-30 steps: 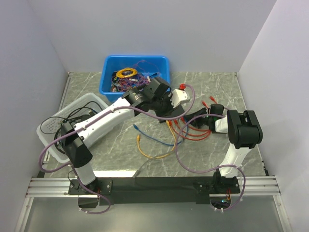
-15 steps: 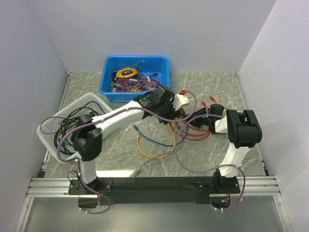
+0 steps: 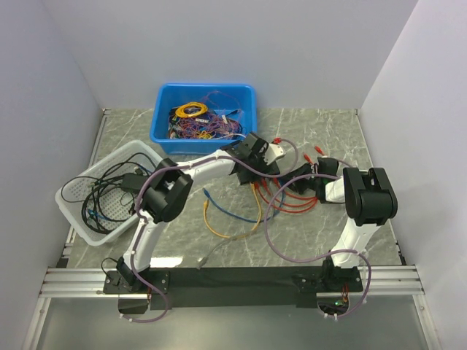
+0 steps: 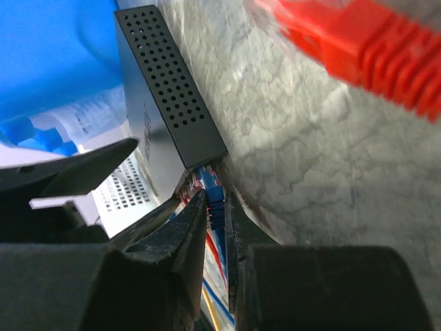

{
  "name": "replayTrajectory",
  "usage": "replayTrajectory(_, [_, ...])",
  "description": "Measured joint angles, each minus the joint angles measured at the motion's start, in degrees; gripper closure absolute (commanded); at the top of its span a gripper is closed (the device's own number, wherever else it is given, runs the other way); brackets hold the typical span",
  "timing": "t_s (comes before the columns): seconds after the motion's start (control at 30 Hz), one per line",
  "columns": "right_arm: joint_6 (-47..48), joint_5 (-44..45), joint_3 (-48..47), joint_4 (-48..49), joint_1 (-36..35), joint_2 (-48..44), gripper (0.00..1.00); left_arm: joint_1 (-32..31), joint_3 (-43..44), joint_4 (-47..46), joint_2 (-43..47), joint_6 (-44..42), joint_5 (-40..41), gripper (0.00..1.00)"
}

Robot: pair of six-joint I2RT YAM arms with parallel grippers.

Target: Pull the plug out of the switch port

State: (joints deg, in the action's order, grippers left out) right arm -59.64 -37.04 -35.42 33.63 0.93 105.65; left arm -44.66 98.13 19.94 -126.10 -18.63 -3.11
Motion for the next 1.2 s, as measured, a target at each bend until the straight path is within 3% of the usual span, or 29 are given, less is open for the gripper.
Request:
replayTrajectory(0.37, [6.6, 1.7, 3.0, -3.5, 0.0, -4.9, 1.00, -0.5, 3.4, 0.5, -3.0, 1.7, -1.7, 0.37])
replayTrajectory(0.63, [8.1, -0.2, 3.7, -1.8, 0.2, -4.2, 1.00, -0.4, 2.8, 0.3, -2.5, 0.0, -5.4, 0.27])
replayTrajectory(1.2, [9.6, 0.0, 9.2, 2.6, 0.0, -6.6, 1.00, -1.2, 10.5, 4.7, -6.9, -2.4, -7.1, 0.28])
